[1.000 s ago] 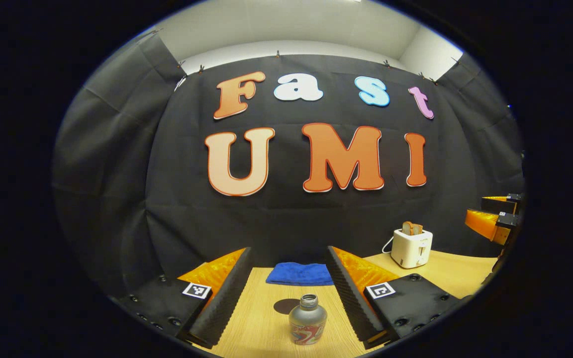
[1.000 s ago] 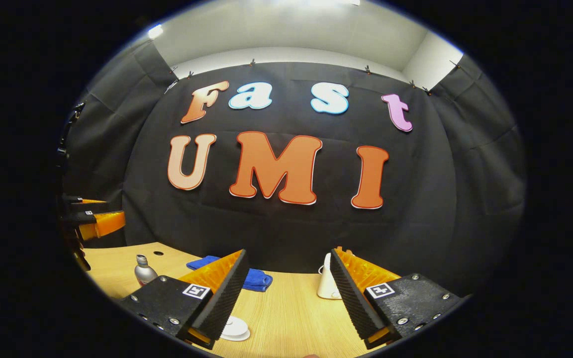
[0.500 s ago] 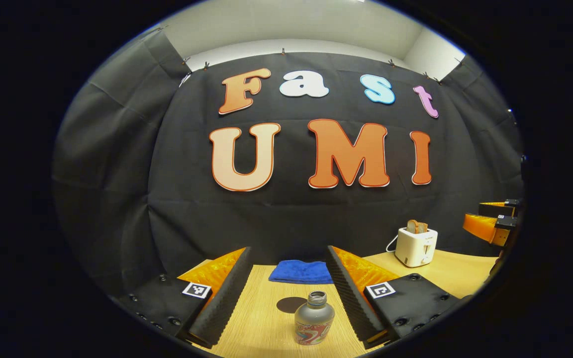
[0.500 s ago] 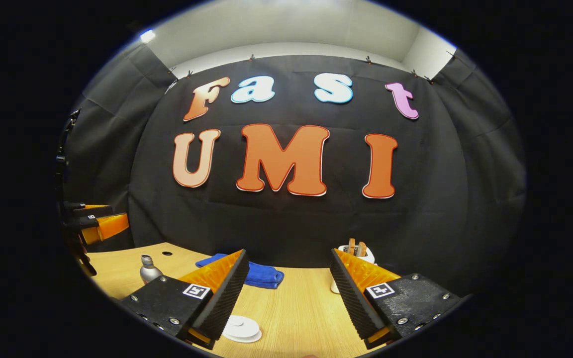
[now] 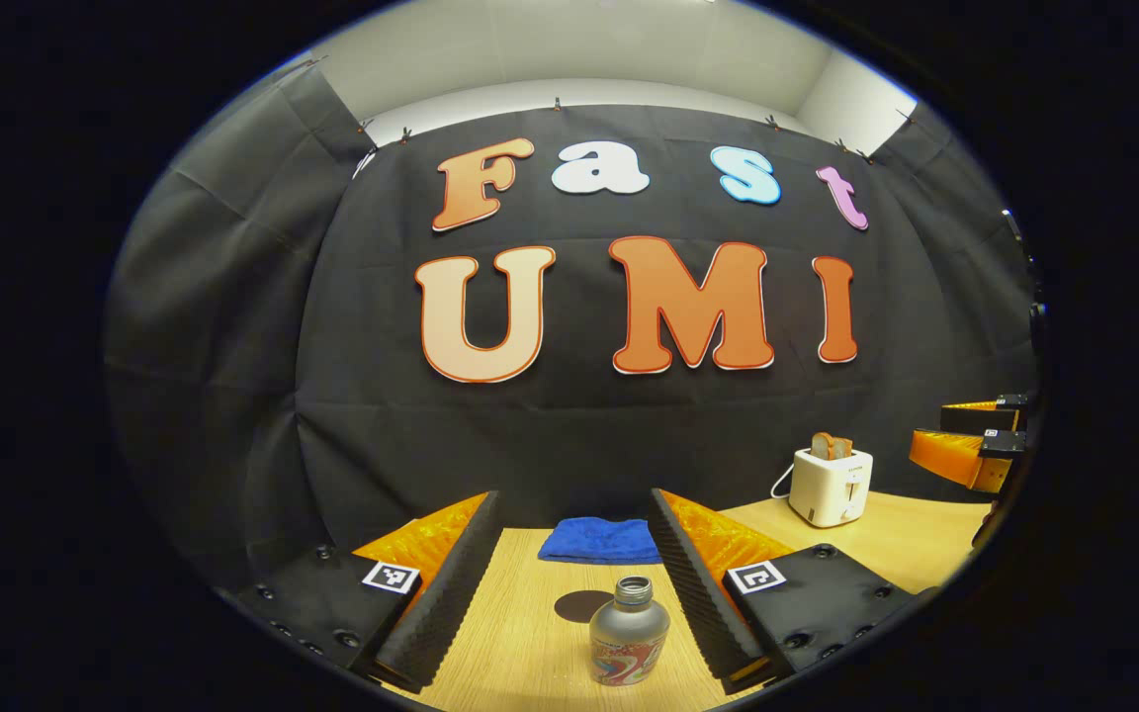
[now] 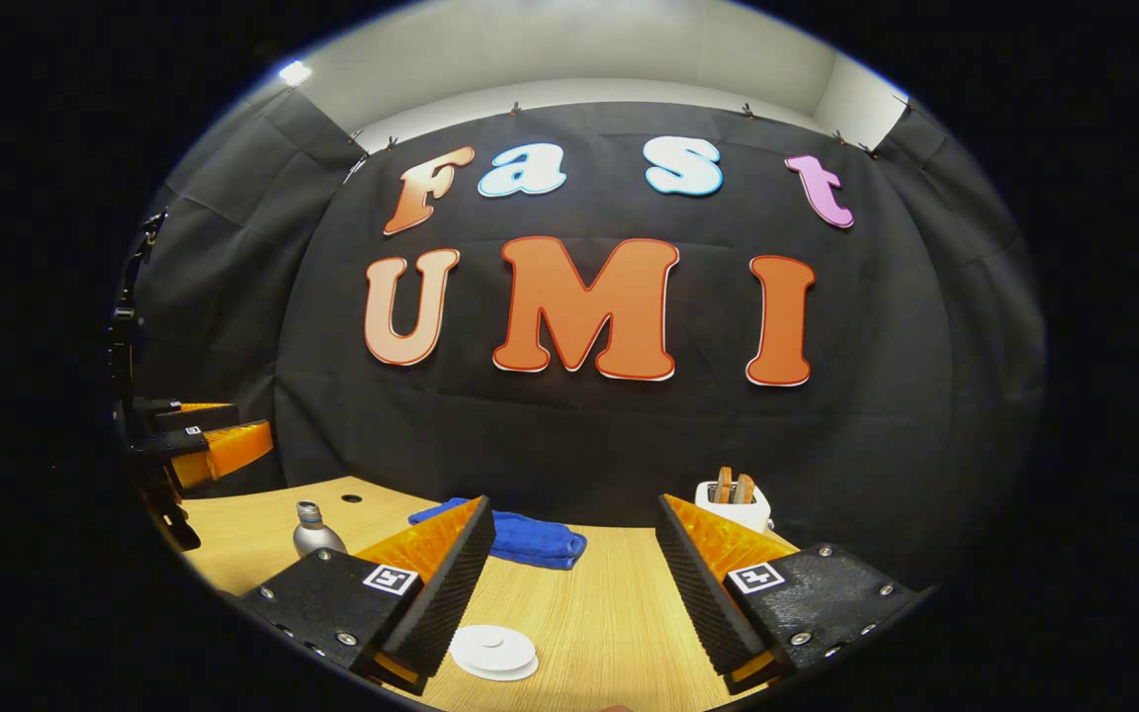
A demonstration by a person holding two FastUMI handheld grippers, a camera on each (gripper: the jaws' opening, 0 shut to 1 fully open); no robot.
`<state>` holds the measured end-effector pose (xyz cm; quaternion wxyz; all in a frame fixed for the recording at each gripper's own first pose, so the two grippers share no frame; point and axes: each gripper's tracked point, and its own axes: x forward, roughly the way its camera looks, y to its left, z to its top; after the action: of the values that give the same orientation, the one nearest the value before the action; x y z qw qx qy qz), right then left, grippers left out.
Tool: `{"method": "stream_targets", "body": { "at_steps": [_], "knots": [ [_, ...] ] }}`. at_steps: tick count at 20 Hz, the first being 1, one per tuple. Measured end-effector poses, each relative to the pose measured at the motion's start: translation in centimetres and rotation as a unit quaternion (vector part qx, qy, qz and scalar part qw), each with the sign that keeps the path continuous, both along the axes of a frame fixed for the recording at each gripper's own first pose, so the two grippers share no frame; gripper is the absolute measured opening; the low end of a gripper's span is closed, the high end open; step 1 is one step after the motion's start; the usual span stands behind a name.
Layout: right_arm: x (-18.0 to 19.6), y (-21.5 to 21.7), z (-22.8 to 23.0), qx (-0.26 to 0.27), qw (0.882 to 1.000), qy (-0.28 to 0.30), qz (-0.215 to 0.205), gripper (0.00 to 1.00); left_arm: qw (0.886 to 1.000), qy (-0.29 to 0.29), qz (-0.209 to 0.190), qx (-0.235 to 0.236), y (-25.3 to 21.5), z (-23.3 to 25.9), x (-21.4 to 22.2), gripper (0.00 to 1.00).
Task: Open the teacup lid with one hand, grasp the water bottle and pour water into the teacup with the other hand; after pouring, place the water bottle on the coaster and then close the teacup lid.
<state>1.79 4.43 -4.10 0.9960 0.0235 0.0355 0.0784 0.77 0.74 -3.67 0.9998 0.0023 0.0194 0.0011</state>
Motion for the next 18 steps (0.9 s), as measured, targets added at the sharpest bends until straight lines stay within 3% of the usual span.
{"method": "stream_targets", "body": {
  "at_steps": [8,12,13,14,15,16,18],
  "knots": [
    [-0.4,3.6,-6.0,-0.008,0.997,0.06,0.051,0.98,0.999,0.032,-0.027,0.018,-1.8,-3.9,-0.5,1.0],
    [-0.3,5.5,-9.6,-0.013,0.992,0.106,0.07,0.98,0.998,0.051,-0.031,0.017,-2.1,-6.0,-0.9,0.95],
    [-0.5,5.8,-10.4,-0.013,0.991,0.116,0.071,0.96,0.998,0.055,-0.032,0.017,-2.1,-6.4,-1.0,1.0],
    [-0.7,6.0,-11.3,-0.015,0.989,0.126,0.073,0.93,0.998,0.058,-0.032,0.017,-2.1,-6.8,-1.1,0.95],
    [-0.6,6.2,-12.5,-0.016,0.988,0.136,0.077,0.92,0.997,0.062,-0.032,0.017,-2.1,-7.2,-1.1,1.0],
    [-0.5,6.6,-13.5,-0.016,0.986,0.144,0.082,0.92,0.997,0.066,-0.031,0.018,-2.0,-7.6,-1.1,0.95],
    [-0.5,7.4,-14.7,-0.018,0.983,0.16,0.091,0.9,0.997,0.073,-0.029,0.019,-1.9,-8.3,-1.1,1.0]
  ]
}}
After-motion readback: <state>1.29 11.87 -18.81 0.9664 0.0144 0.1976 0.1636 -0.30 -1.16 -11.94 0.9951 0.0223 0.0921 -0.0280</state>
